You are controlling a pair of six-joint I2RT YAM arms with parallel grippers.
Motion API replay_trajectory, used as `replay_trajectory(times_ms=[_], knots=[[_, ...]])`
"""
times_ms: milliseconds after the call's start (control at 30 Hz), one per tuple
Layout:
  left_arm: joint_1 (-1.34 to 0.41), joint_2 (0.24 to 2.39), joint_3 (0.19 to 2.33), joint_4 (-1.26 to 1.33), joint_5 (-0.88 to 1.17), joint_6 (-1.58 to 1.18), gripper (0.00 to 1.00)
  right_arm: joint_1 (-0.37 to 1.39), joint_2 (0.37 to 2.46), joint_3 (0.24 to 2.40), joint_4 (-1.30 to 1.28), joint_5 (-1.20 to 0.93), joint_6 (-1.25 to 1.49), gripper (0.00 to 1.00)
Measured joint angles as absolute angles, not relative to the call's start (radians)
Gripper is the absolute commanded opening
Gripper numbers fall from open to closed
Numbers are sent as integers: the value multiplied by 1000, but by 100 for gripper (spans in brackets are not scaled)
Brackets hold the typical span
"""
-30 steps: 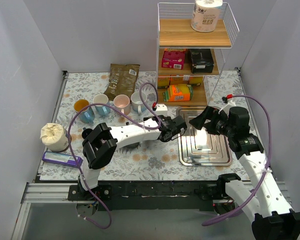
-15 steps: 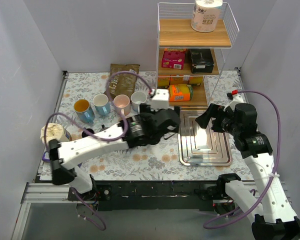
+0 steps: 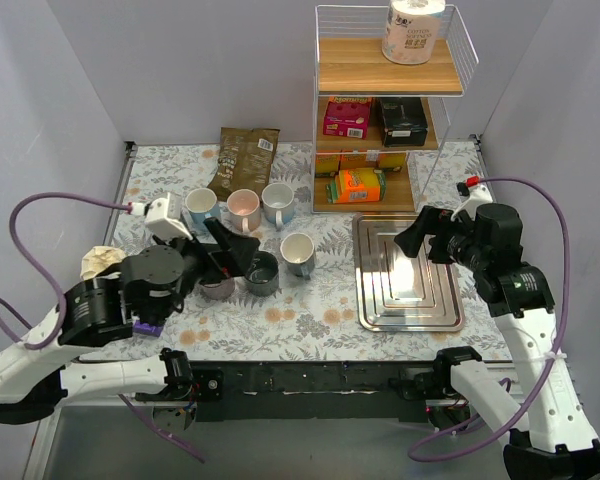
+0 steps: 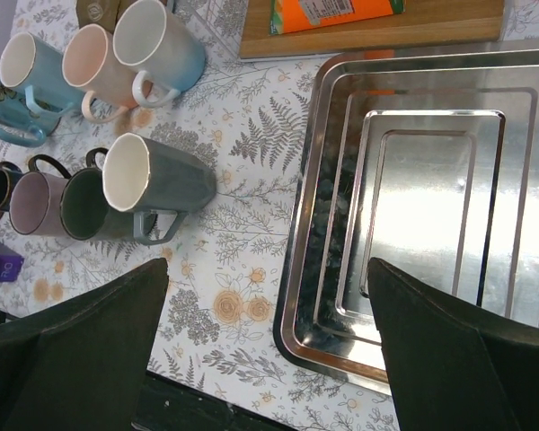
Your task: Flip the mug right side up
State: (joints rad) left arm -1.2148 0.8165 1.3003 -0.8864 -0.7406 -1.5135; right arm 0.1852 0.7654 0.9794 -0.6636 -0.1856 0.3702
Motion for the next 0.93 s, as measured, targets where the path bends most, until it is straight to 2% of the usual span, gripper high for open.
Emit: replay_trajectory(times_ms=[200, 500, 933], knots=[[-1215, 717, 1300, -988, -760, -1568, 98, 186, 760, 1007, -701, -181, 345, 98], [-1215, 722, 1300, -1077, -776, -1611, 98, 185, 754, 1045, -748, -155, 332, 99], [-1215, 724, 1300, -1093, -776, -1613, 98, 186, 731, 1254, -817, -153, 311, 98]])
